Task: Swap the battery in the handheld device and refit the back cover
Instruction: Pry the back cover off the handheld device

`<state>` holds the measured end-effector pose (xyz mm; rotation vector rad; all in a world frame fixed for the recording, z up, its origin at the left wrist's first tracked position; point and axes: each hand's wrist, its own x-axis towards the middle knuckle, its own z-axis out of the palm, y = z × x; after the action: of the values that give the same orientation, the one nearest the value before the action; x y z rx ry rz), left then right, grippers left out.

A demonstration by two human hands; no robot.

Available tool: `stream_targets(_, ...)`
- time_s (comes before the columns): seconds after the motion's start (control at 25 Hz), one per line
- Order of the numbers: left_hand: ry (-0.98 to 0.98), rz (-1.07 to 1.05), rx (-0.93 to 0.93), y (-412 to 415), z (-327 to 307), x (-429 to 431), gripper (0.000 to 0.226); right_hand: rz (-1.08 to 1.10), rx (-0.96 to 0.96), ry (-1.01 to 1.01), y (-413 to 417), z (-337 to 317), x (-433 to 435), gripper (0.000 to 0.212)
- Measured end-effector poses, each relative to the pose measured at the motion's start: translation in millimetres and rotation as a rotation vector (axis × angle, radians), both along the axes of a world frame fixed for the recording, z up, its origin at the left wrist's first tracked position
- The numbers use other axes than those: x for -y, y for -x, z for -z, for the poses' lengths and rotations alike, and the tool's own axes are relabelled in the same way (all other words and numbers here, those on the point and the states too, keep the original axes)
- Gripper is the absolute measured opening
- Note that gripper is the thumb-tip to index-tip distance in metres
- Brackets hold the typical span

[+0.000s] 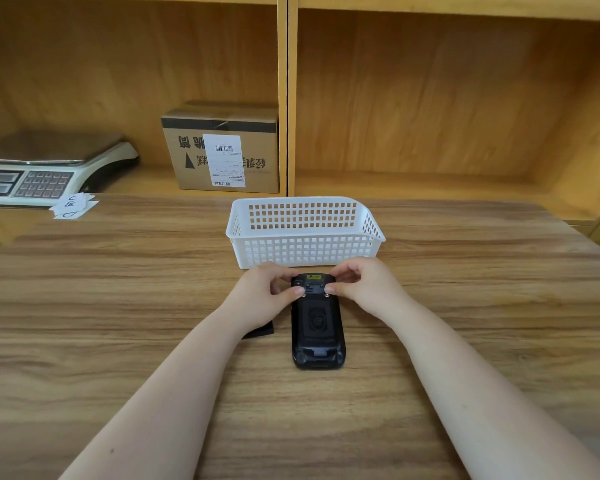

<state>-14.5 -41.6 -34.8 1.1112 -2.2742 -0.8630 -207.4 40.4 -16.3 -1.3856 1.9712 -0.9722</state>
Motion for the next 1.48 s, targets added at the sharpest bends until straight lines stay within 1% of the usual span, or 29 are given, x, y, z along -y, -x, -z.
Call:
stream_targets(0.08, -0.042, 0.013, 0.022, -1.9, -2.0, 2.0, 0.038, 0.01, 0.063, -0.007, 4.4, -3.3, -4.9, 0.018)
stream_targets(0.16, -0.073, 0.066, 0.065, -4.0, -7.2, 6.4, 0.037, 0.052, 0.168, 0.004, 8.8, -3.2, -11.9, 0.02)
stream_targets(0.28, -0.096, 0.131, 0.128, -2.9, -14.9, 13.1, 0.036, 0.058, 0.287, 0.115, 7.1, 9.5, -23.2, 0.022)
stream_targets(0.44, -0.121, 0.161, 0.102, 0.7, -11.7, 13.6, 0.037, 0.033, 0.247, 0.152, 6.6, 14.6, -22.4, 0.024)
stream_targets(0.68, -0.031, 0.11, 0.067, 6.6, -7.0, 10.0, 0.028, -0.002, 0.322, 0.158, 2.9, 18.1, -25.5, 0.029)
stream_targets(0.76, -0.071, 0.083, 0.068, 8.3, -8.4, 9.5, 0.025, -0.009, 0.327, 0.147, 3.9, 16.7, -26.3, 0.033)
stream_targets(0.96, -0.287, 0.039, 0.064, 13.7, -20.6, 14.8, 0.018, -0.031, 0.313, 0.096, 5.2, 17.0, -28.6, 0.037)
stream_targets(1.12, -0.33, 0.017, 0.078, 16.8, -24.6, 13.1, 0.019, -0.047, 0.247, 0.046, 2.9, 16.0, -29.9, 0.045)
stream_targets(1.16, -0.323, 0.016, 0.062, 14.5, -25.3, 10.5, 0.02, -0.047, 0.23, 0.04, 1.2, 15.0, -30.3, 0.045)
stream_targets(1.24, -0.243, 0.029, 0.049, 7.4, -25.4, 0.9, 0.025, -0.05, 0.209, 0.073, -0.9, 12.6, -33.6, 0.039)
stream_targets(1.32, -0.136, 0.011, 0.017, -1.8, -23.8, -10.2, 0.03, -0.023, 0.163, 0.17, -1.4, 2.8, -36.5, 0.028)
stream_targets(1.4, -0.1, -0.015, -0.04, -9.9, -25.9, -21.2, 0.034, 0.027, 0.126, 0.253, 2.2, -13.4, -40.4, 0.021)
stream_targets(1.44, -0.079, 0.011, -0.042, -14.5, -26.7, -25.1, 0.038, 0.024, 0.112, 0.248, 3.7, -20.6, -42.3, 0.021)
stream_targets(1.48, -0.027, 0.066, -0.001, -18.4, -27.1, -29.0, 0.05, -0.012, 0.088, 0.194, 4.9, -25.6, -44.3, 0.026)
